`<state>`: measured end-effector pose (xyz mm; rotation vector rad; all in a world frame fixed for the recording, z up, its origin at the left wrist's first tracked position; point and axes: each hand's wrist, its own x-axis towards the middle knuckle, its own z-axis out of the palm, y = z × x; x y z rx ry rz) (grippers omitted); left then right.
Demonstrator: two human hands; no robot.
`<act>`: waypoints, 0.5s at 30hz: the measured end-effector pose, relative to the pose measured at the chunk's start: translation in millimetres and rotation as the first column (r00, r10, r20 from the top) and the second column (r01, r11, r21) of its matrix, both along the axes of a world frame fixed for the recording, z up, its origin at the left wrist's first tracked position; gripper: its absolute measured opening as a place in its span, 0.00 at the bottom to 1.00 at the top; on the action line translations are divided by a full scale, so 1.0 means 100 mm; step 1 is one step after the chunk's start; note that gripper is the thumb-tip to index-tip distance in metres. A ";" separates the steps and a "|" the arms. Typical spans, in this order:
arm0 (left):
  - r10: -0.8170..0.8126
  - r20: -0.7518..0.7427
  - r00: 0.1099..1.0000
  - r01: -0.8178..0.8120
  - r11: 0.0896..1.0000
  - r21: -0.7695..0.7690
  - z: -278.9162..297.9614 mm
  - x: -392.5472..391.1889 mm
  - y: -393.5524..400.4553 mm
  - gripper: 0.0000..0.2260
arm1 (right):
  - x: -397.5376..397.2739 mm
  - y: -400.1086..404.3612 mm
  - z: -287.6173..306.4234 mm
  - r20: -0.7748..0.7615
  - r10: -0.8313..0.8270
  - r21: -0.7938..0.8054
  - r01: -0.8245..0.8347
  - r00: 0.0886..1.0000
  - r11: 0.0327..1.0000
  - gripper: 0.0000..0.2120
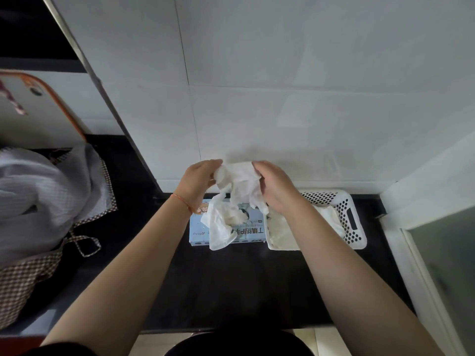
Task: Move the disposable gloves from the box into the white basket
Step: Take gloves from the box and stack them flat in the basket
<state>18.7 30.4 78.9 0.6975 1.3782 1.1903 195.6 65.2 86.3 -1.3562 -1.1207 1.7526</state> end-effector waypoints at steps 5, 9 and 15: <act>-0.325 0.097 0.941 0.318 0.945 0.078 0.06 0.01 -0.01 0.22 | -0.01 -0.01 0.12 -0.103 -0.072 -0.071 0.064 0.992 0.995 0.11; -0.365 0.031 0.930 0.364 0.931 0.025 -0.01 0.03 -0.05 0.24 | 0.06 -0.04 0.08 -0.015 -0.075 -0.119 0.073 0.997 0.990 0.10; -0.358 -0.128 0.925 0.361 0.933 -0.005 -0.01 0.08 -0.06 0.07 | 0.23 -0.11 0.04 0.308 0.169 0.007 -0.180 0.936 0.984 0.26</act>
